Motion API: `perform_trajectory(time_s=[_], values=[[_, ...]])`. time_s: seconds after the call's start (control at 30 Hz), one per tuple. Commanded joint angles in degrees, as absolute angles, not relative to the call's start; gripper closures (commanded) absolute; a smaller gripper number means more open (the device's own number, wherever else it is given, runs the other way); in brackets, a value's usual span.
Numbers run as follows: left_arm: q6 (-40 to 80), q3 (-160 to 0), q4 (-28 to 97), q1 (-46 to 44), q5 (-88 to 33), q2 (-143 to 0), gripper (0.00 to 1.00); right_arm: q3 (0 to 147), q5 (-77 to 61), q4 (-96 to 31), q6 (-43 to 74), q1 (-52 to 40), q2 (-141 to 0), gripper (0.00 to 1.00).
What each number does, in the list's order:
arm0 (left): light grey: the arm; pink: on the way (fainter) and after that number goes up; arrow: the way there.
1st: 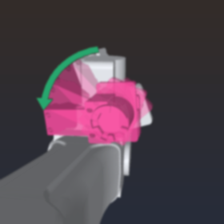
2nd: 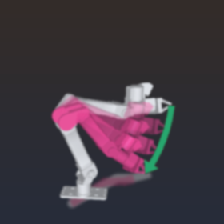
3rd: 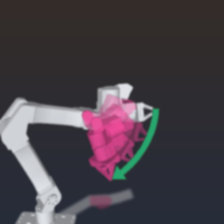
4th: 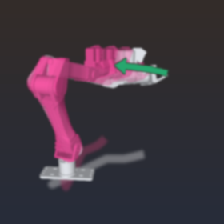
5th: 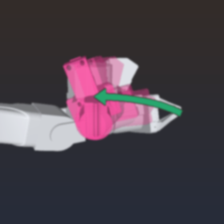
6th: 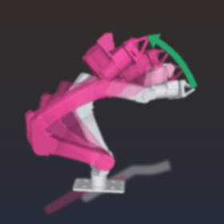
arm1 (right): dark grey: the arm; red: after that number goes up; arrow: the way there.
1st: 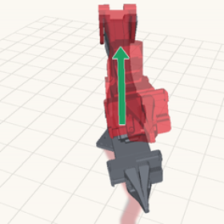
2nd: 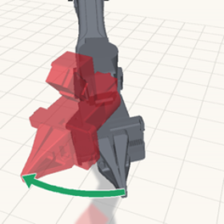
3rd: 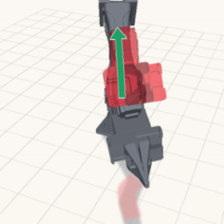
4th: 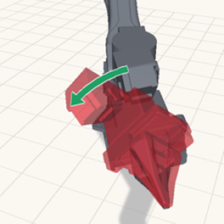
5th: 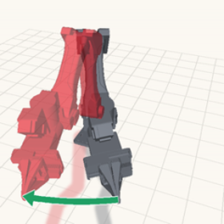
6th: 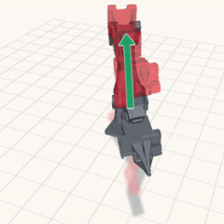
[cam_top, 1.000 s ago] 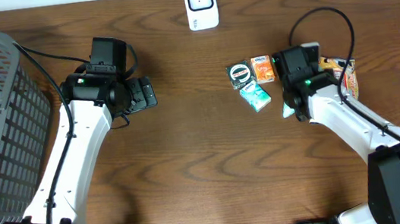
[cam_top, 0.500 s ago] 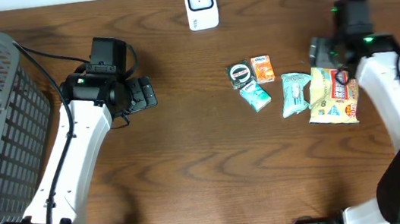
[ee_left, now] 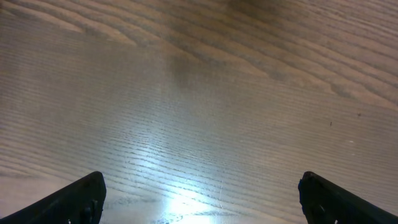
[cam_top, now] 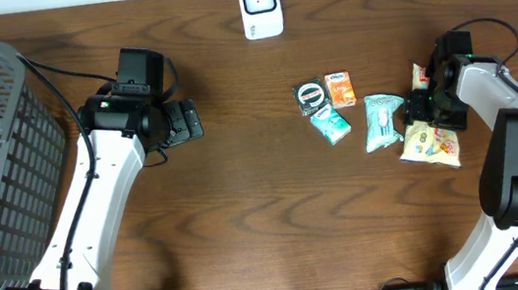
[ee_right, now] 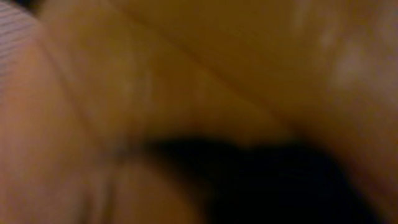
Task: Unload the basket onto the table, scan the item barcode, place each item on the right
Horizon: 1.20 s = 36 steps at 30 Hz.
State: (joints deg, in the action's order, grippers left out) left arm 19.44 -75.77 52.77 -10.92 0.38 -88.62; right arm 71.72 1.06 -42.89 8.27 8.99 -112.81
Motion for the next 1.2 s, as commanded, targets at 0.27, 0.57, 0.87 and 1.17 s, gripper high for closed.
perform_trajectory(time_s=[0.27,0.57,0.87,1.17], values=[[19.09,-76.07,53.10,-10.63,1.13,-88.73,0.02,75.94,-10.98,-45.41,7.86,9.15,-114.26,0.82],[19.09,-76.07,53.10,-10.63,1.13,-88.73,0.02,83.35,9.96,-55.72,7.84,4.29,-110.91,0.23],[19.09,-76.07,53.10,-10.63,1.13,-88.73,0.02,85.62,10.04,-56.34,9.37,5.96,-110.87,0.23],[19.09,-76.07,53.10,-10.63,1.13,-88.73,0.02,92.95,-20.36,-62.54,-0.54,15.77,-110.89,0.29]])
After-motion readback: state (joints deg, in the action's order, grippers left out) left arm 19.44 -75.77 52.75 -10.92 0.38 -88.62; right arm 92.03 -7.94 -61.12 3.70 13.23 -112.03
